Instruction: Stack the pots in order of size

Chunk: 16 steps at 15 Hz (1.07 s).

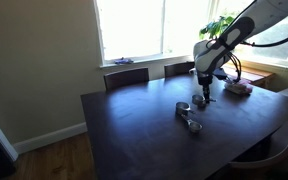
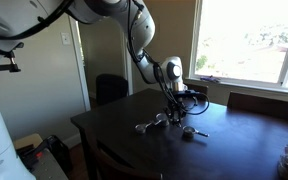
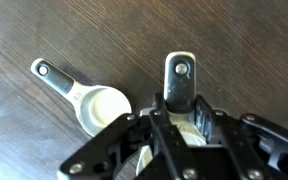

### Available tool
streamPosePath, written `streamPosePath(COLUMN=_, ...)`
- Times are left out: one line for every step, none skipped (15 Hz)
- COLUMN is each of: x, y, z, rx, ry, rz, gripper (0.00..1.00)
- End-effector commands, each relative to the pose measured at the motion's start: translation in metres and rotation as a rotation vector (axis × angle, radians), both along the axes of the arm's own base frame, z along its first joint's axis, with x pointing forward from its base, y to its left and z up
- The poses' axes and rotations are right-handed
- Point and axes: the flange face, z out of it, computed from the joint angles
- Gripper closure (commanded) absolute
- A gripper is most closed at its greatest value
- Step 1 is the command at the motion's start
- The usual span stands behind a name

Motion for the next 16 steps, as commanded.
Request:
streamPosePath(x=-0.009, y=0.002, z=0.029, rx=0.045, ry=-0.051, rz=0.015, gripper=0.87)
streamPosePath(x=-0.004, y=0.008, z=0.031, rx=0.053, ry=-0.054, rz=0.023, gripper=0.87)
streamPosePath(x=-0.002, y=0.013, z=0.033, rx=0.059, ry=-0.055, rz=0.028, gripper=0.87)
streamPosePath(x=0.002, y=0.022, z=0.033, rx=0.067, ry=-0.051, rz=0.037, gripper=0.87)
streamPosePath(x=0.004, y=0.031, z=0.032, rx=0.073, ry=-0.052, rz=0.046, gripper=0.87)
streamPosePath(x=0.006, y=0.041, z=0.03, rx=0.077, ry=-0.051, rz=0.058, gripper=0.87)
streamPosePath(x=0.007, y=0.048, z=0.028, rx=0.084, ry=-0.05, rz=0.07, gripper=0.88)
streamPosePath(x=0.01, y=0.056, z=0.024, rx=0.083, ry=-0.058, rz=0.08, gripper=0.87)
streamPosePath(x=0.012, y=0.063, z=0.022, rx=0.084, ry=-0.056, rz=0.092, gripper=0.87)
streamPosePath(x=0.014, y=0.069, z=0.018, rx=0.08, ry=-0.06, rz=0.1, gripper=0.87)
streamPosePath(x=0.015, y=0.074, z=0.016, rx=0.081, ry=-0.056, rz=0.105, gripper=0.87)
streamPosePath(x=0.017, y=0.078, z=0.013, rx=0.08, ry=-0.053, rz=0.107, gripper=0.87)
streamPosePath(x=0.018, y=0.081, z=0.01, rx=0.08, ry=-0.048, rz=0.109, gripper=0.87)
streamPosePath(x=0.02, y=0.083, z=0.006, rx=0.074, ry=-0.046, rz=0.11, gripper=0.87)
streamPosePath(x=0.022, y=0.084, z=0.002, rx=0.072, ry=-0.044, rz=0.111, gripper=0.87)
streamPosePath(x=0.024, y=0.084, z=-0.004, rx=0.067, ry=-0.042, rz=0.108, gripper=0.87)
